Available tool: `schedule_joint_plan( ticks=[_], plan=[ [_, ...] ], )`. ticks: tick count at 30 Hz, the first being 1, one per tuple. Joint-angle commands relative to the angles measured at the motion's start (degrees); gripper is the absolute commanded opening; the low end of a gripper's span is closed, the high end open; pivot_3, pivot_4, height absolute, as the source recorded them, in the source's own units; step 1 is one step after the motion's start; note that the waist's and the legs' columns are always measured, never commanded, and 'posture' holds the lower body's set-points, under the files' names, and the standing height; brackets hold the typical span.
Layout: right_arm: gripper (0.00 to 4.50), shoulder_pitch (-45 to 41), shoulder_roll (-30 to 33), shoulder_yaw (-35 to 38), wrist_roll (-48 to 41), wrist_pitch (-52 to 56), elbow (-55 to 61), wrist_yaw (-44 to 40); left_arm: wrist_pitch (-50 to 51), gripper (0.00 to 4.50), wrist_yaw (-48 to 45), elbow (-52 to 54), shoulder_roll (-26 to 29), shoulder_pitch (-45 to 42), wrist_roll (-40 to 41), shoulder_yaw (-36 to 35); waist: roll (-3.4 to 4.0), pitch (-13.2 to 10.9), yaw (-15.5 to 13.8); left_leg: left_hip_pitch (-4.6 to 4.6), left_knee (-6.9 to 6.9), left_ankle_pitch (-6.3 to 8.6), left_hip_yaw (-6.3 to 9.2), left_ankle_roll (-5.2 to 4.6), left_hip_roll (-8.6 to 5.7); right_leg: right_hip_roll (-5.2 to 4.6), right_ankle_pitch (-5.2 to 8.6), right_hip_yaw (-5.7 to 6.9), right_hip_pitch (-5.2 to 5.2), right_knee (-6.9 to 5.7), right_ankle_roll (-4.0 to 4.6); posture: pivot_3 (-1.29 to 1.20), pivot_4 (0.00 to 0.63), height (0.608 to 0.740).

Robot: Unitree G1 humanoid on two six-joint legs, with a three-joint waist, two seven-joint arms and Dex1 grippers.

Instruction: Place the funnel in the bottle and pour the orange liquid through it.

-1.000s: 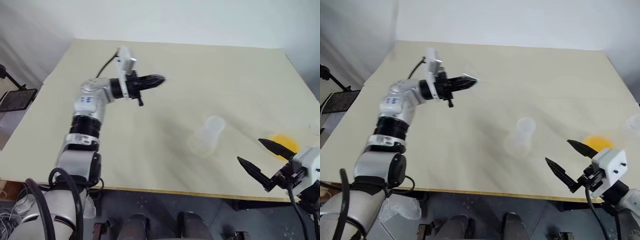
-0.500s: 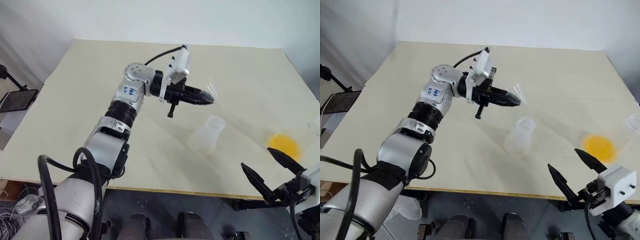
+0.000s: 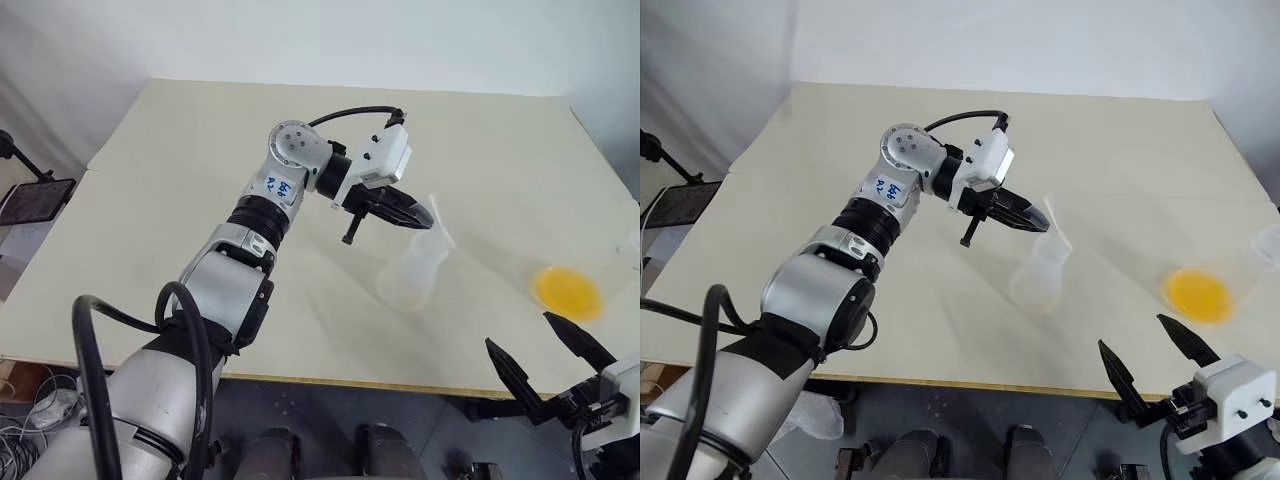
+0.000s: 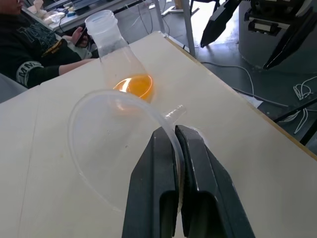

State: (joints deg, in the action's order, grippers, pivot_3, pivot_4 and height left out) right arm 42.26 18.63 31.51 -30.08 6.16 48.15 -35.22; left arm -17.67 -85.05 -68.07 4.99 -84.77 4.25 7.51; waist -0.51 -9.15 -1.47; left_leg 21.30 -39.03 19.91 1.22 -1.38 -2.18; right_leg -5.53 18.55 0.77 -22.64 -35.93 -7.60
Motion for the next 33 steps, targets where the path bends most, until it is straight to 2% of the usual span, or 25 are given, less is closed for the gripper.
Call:
schedule_joint_plan(
  ticks=[1,8,33],
  plan=[
    [4.5,1.4,-0.68,-0.22,0.74,-1.74,2.6,0.91,-0.43,0.03,0.4,0.27,0.67,-2.73,0.06,-1.6,0.0,0.0,0.0,0.0,0.0,0.0,0.0,-0.01,0.0,0.0,0.0,0.0,0.0,0.0,0.0,0.0,0.15,0.74],
    [4.5,1.23,-0.54,-1.42,1.7,-1.72,2.88,2.23,-2.87,0.03,2.15,-0.71,1.57,-2.84,-2.36,-0.98,0.0,0.0,0.02,-0.01,0.0,0.01,-0.01,-0.01,0.0,0.0,0.0,-0.02,0.0,-0.01,-0.01,0.0,0.15,0.74],
    [4.5,2.54,-1.17,-3.2,3.33,-2.34,3.87,4.66,-11.48,0.03,3.11,-3.28,-0.54,-5.18,-10.28,2.84,-0.01,0.0,-0.03,0.0,0.0,0.01,-0.05,-0.03,0.0,0.01,0.01,-0.02,-0.01,-0.01,-0.02,0.0,0.15,0.74]
  ],
)
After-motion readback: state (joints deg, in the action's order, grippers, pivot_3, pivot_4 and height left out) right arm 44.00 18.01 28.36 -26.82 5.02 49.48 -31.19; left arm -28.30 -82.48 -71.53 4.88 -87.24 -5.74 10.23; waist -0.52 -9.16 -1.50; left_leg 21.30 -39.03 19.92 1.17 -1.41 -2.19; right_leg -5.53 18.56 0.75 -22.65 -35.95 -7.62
